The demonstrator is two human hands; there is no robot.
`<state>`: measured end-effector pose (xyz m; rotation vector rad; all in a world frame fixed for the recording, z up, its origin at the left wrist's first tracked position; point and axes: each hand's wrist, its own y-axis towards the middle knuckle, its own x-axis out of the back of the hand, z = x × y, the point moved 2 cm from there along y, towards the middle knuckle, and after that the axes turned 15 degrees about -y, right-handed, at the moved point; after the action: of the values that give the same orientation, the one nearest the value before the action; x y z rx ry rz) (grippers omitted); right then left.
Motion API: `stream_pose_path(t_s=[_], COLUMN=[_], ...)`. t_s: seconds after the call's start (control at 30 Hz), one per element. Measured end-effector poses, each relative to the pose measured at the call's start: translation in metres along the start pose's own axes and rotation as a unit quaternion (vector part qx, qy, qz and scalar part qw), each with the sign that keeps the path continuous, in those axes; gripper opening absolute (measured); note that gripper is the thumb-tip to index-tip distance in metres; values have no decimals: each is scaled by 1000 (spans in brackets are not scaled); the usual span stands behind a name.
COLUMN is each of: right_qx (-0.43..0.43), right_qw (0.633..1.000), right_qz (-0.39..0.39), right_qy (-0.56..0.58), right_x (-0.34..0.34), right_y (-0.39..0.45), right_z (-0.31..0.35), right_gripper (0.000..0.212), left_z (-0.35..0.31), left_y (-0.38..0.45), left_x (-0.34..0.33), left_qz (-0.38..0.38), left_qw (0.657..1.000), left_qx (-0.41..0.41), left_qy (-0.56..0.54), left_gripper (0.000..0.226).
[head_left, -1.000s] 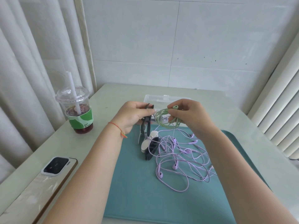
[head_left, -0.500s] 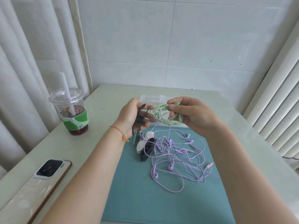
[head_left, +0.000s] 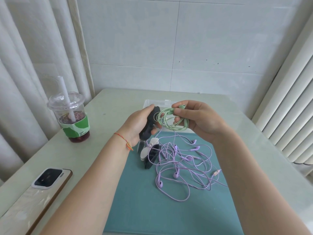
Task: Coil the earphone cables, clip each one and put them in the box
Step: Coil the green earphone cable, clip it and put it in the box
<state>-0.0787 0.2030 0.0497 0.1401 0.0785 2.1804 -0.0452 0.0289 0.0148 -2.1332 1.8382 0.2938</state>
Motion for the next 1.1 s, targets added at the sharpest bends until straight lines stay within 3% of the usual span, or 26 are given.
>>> stream_pose_path(t_s=[0.17, 0.3, 0.53, 0.77, 0.9, 1.1], right_qx=[39, 67, 65, 11, -29, -17], right_qw=[998, 986, 966, 981, 992, 994], right_qz=[3, -19, -28, -15, 32, 67], right_qy=[-41, -151, -250, -191, -114, -80], right_x=[-10, -10, -9, -4, -3, -3], right_y=[0, 0, -1, -2, -4, -6], right_z=[1, 2, 1, -1, -1, 0], right_gripper=[11, 12, 10, 9, 11, 15], left_z=[-3, 2, 1, -5, -7, -6], left_y=[-9, -7, -14, -18, -21, -17], left_x=[-13, -10, -17, -15, -18, -16], left_qz=[31, 6, 57, 42, 85, 50], left_qw=[997, 999, 997, 995, 990, 992], left_qx=[-33, 4, 36, 13, -11, -11], left_qy=[65, 47, 24, 90, 109, 113], left_gripper=[30, 27, 35, 47, 33, 31])
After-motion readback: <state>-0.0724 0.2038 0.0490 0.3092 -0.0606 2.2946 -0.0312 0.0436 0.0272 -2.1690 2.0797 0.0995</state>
